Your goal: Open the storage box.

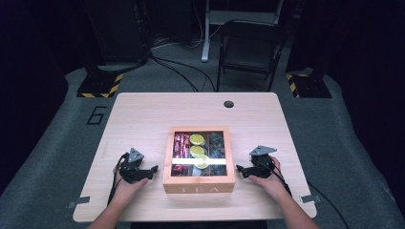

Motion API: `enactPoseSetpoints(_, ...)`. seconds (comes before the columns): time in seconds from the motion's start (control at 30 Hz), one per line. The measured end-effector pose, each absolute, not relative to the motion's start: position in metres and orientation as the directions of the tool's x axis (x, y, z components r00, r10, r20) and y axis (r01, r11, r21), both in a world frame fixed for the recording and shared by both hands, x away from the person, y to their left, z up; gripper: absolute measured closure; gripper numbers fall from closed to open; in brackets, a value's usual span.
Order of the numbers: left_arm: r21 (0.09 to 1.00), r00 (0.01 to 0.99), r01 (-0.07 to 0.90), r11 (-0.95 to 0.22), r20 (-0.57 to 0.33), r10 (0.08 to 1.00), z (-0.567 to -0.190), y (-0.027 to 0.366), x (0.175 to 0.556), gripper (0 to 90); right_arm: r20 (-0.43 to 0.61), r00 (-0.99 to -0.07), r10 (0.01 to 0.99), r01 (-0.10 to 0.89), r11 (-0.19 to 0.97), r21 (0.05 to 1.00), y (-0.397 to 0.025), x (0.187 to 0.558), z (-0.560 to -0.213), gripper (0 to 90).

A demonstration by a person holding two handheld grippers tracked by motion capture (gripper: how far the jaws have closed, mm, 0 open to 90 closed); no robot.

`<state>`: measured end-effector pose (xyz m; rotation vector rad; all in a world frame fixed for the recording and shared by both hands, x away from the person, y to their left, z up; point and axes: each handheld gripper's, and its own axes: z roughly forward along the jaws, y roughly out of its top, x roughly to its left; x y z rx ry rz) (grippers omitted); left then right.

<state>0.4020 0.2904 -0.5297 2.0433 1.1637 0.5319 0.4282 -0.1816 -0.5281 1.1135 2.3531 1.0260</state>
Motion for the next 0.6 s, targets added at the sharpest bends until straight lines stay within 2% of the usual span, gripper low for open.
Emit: enactPoseSetpoints(0.6,0.751,0.512,0.567,-0.338,0.0,0.859,-0.5296,0.2909,0.4022,21.2,0.008,-0.625,0.781,0.53,0.416,0.739,-0.1811,0.4237,-0.5283,15.7)
